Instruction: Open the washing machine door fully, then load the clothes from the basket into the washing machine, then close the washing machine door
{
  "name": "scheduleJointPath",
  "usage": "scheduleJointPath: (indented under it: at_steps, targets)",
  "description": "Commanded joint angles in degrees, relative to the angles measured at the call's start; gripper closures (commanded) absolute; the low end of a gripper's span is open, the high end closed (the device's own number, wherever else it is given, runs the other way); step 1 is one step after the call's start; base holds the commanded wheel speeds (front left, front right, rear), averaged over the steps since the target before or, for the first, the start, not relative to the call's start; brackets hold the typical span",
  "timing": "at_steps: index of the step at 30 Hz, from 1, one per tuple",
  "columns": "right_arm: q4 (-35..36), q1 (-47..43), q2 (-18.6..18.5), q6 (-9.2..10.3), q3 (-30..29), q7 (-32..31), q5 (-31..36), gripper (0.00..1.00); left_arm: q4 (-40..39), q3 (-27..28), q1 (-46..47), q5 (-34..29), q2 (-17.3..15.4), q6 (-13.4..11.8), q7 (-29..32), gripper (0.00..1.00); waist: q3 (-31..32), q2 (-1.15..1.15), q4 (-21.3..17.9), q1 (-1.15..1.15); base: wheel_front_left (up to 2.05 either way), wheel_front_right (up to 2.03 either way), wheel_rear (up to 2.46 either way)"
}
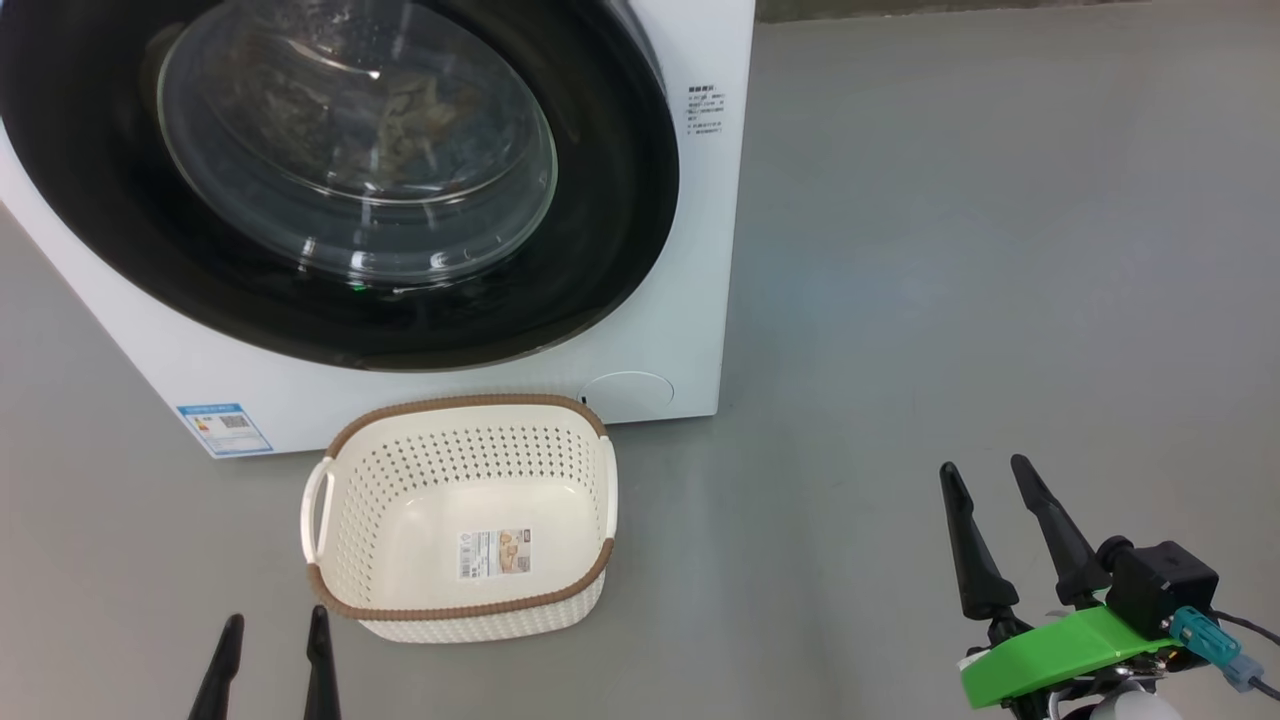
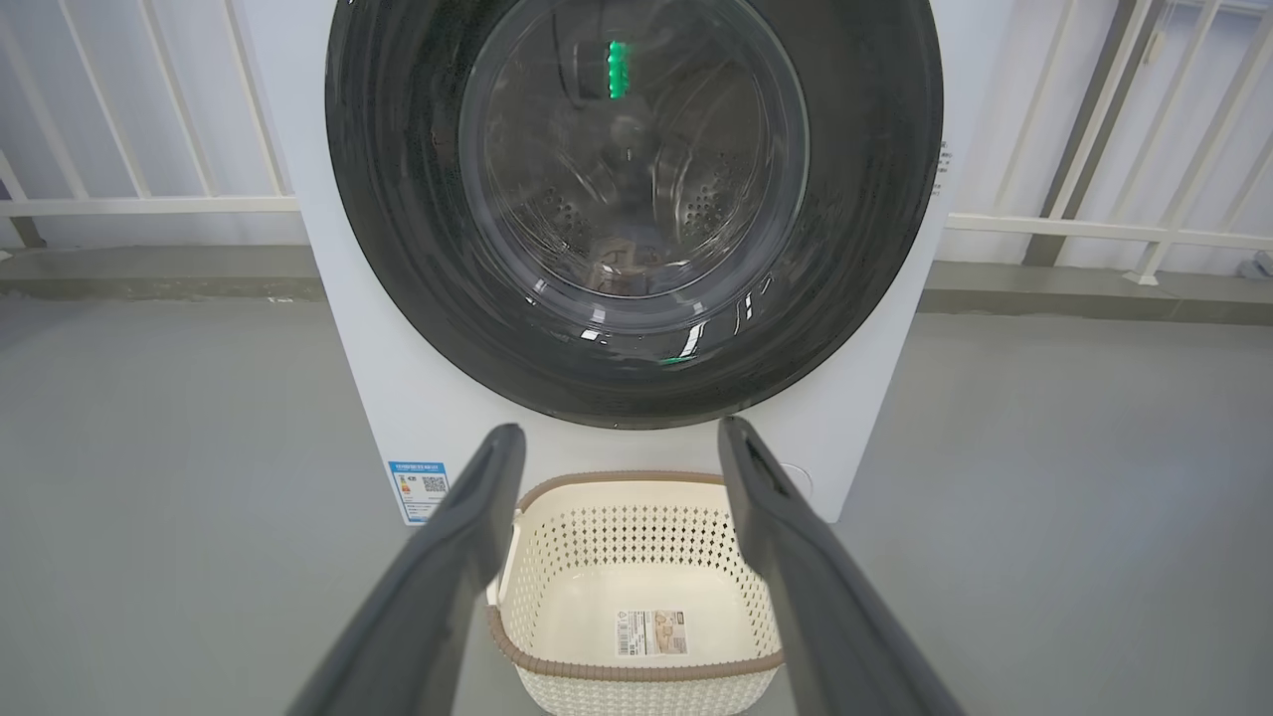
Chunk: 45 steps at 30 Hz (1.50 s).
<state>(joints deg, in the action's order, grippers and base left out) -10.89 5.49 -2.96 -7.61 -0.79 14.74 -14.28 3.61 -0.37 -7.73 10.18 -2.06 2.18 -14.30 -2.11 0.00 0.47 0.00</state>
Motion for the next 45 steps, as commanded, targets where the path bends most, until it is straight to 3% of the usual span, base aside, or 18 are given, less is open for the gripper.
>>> scheduleJointPath:
  at_steps: [1,45]
  targets:
    - [1.7,0.0,0.1,0.12,1.5,0.3,0.0,0.0,-1.7,1.8,0.6,-0.3,-0.8,-0.6,-0.7,0.0,0.3,0.0,0.0,0.0,0.0,0.0,0.0]
    - [0.6,-1.6,0.1,0.12,1.5,0.3,-0.6,0.0,-2.8,0.3,-1.3,-1.1,-0.8,-1.4,-0.7,0.0,1.4,0.0,0.0,0.0,0.0,0.0,0.0]
